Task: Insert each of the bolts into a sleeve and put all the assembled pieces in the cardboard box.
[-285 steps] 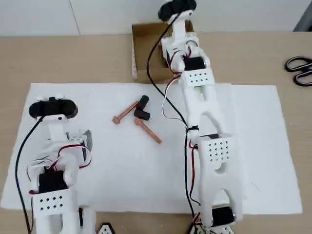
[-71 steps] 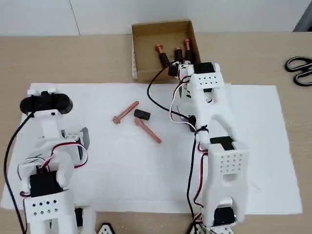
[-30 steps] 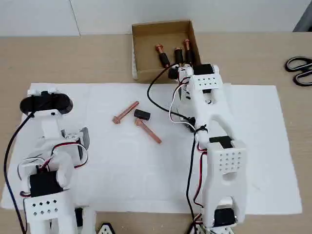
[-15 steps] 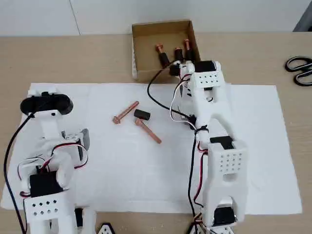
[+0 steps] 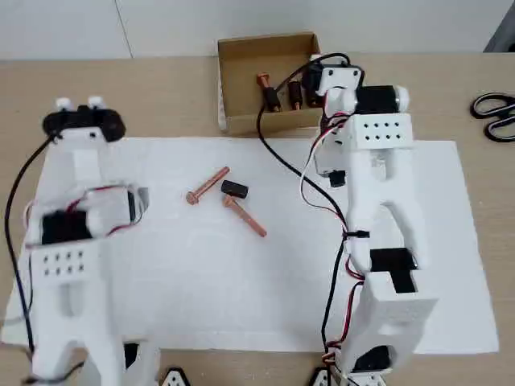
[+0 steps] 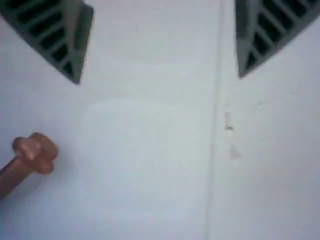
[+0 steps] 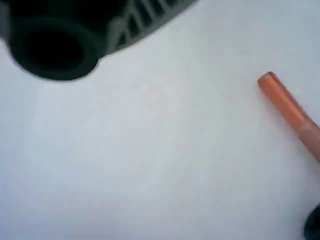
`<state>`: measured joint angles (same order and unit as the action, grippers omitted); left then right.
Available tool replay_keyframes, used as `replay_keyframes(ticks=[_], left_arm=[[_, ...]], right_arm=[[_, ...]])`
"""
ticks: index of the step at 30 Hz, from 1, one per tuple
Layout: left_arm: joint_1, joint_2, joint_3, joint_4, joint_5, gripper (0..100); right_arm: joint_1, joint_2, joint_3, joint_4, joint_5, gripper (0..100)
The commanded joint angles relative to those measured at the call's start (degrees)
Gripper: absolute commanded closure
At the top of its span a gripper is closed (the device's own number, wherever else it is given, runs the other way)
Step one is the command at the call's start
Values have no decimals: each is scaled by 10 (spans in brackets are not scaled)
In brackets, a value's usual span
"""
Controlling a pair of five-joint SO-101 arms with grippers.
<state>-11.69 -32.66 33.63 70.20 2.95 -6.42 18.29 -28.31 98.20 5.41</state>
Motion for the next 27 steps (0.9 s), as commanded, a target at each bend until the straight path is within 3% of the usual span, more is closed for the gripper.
replay_keyframes(ticks=[1, 4, 14, 19, 27], left_arm=[[48, 116, -87, -3, 84, 806], [93, 200, -131, -3, 200, 805], [259, 375, -145, -12, 236, 808], [273, 389, -165, -46, 336, 808], [278, 391, -201, -47, 418, 808]], right_arm=[[24, -41, -3, 7, -1, 995], [29, -41, -3, 7, -1, 995], [29, -40, -3, 7, -4, 995], [28, -39, -3, 7, -4, 995], [28, -39, -3, 7, -4, 995]])
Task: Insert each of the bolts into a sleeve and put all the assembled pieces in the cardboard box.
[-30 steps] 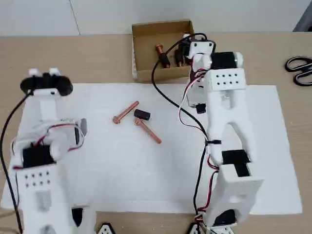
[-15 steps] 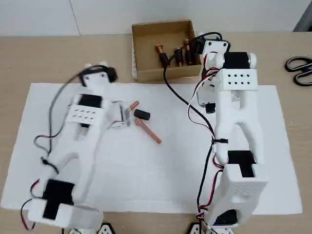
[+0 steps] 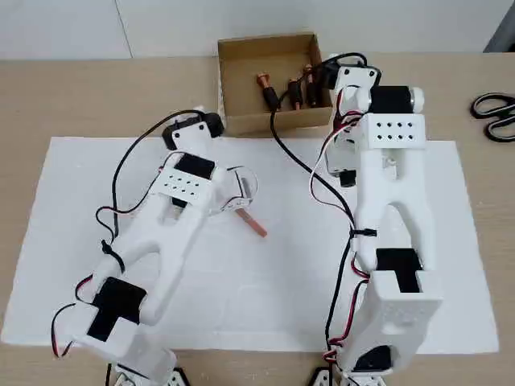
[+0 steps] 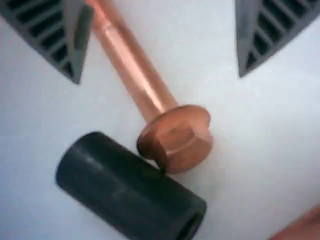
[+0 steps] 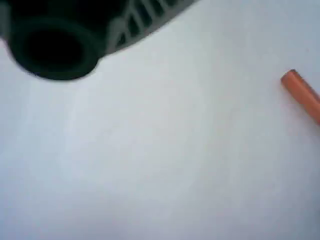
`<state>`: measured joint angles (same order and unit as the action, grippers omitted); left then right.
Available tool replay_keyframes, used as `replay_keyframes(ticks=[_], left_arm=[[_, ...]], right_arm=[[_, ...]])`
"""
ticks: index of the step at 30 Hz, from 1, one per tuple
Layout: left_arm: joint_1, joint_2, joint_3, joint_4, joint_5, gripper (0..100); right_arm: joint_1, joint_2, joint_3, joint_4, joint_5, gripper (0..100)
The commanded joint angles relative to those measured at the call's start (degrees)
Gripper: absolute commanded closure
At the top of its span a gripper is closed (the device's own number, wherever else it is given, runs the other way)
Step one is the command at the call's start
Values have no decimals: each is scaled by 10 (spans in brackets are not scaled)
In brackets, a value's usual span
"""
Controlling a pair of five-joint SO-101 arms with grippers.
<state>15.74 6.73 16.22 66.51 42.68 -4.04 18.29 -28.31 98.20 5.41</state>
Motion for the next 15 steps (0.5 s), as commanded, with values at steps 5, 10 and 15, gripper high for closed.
replay_keyframes(ticks=[5, 10, 15], left_arm=[[4, -2, -24, -11, 24, 808], [4, 33, -26, -11, 25, 808], [16, 69, -27, -23, 25, 808]], right_arm=[[4, -39, -3, 7, -4, 995], [4, -39, -3, 7, -4, 995], [4, -39, -3, 7, -4, 995]])
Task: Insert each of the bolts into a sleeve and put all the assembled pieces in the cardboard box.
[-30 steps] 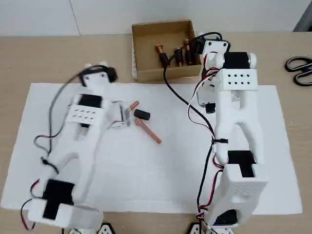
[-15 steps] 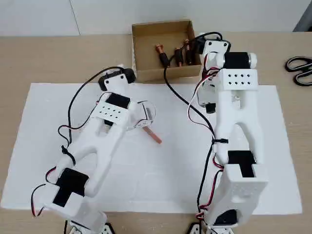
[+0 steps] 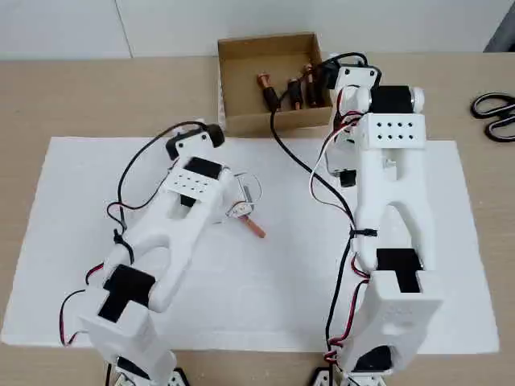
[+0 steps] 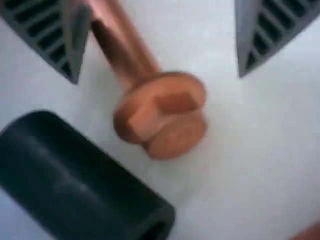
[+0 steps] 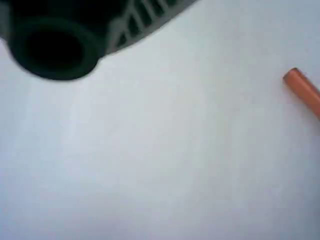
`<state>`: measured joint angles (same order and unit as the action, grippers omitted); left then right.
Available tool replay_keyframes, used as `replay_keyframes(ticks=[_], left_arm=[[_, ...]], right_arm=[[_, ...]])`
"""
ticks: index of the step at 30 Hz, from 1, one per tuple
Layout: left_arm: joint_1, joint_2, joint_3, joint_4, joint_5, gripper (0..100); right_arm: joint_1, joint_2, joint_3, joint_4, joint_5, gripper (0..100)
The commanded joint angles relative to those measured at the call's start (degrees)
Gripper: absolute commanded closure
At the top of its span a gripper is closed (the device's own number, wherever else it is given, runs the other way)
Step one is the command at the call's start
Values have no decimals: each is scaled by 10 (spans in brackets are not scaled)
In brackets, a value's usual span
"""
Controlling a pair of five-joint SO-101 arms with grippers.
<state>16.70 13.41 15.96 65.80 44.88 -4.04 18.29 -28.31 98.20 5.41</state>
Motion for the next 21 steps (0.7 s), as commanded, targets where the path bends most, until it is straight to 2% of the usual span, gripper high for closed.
replay_keyframes(ticks=[1, 5, 10, 18, 21], left_arm=[[6, 4, -24, -20, 4, 809], [6, 4, -24, -26, 21, 836], [6, 4, -27, -28, 19, 998], [6, 3, -30, -24, 16, 995], [6, -27, -31, -4, -21, 995]], right_arm=[[4, -39, -3, 7, -4, 995], [4, -39, -3, 7, -4, 995], [4, -39, -3, 7, -4, 995], [4, -39, -3, 7, -4, 995], [4, -39, -3, 7, -4, 995]])
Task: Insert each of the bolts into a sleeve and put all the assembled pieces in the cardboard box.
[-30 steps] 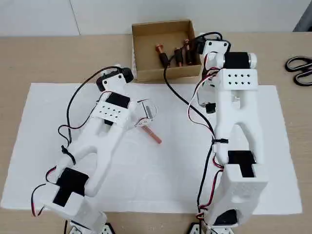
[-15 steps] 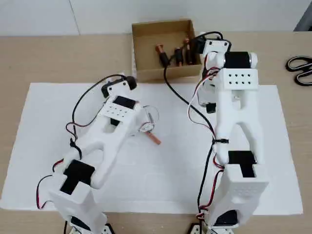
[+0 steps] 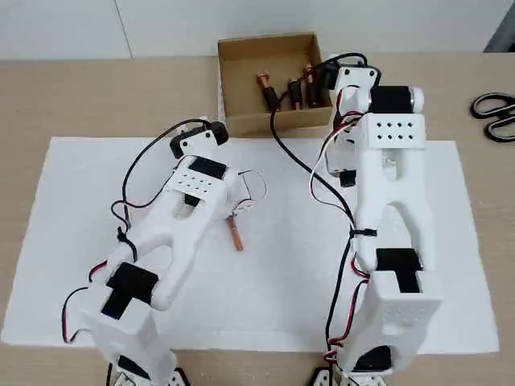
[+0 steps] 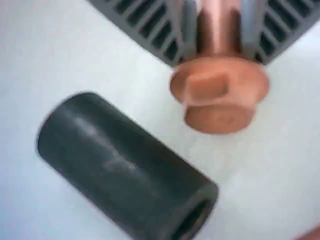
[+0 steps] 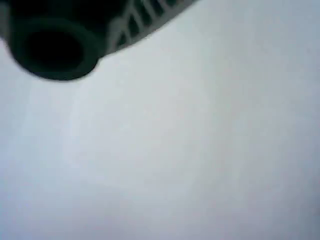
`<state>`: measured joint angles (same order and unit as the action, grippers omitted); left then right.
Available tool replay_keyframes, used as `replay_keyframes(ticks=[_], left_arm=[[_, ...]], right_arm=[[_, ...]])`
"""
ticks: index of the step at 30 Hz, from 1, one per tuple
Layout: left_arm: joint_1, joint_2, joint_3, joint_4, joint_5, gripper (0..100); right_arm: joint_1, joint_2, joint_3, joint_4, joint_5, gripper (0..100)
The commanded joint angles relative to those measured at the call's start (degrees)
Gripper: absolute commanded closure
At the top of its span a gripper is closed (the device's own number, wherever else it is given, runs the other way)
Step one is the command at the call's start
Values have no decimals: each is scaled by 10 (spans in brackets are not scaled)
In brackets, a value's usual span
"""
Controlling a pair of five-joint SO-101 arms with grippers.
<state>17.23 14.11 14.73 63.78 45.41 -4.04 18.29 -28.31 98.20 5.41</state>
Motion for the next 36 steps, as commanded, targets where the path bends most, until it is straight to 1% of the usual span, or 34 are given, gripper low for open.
replay_keyframes(ticks=[1, 7, 9, 12, 15, 19, 26, 31, 36], left_arm=[[0, -50, -22, 29, -40, 995], [-13, -159, -30, 105, -169, 995], [-25, -191, -30, 125, -203, 995], [-46, -238, -30, 135, -235, 995], [-67, -282, -30, 135, -236, 995], [-71, -338, -30, 143, -237, 995], [-69, -397, -30, 171, -238, 995], [-69, -415, -30, 170, -236, 995], [-71, -417, -30, 170, -236, 995]], right_arm=[[4, -39, -3, 7, -4, 995], [4, -39, -3, 7, -4, 995], [4, -39, -3, 7, -4, 995], [-2, -39, -2, 7, -5, 995], [-21, -42, 7, 7, -5, 995], [-44, -44, 9, 7, -3, 995], [-47, -63, 9, 7, -3, 992], [-47, -175, 12, 7, -4, 992], [-46, -340, 99, 1, -2, 992]])
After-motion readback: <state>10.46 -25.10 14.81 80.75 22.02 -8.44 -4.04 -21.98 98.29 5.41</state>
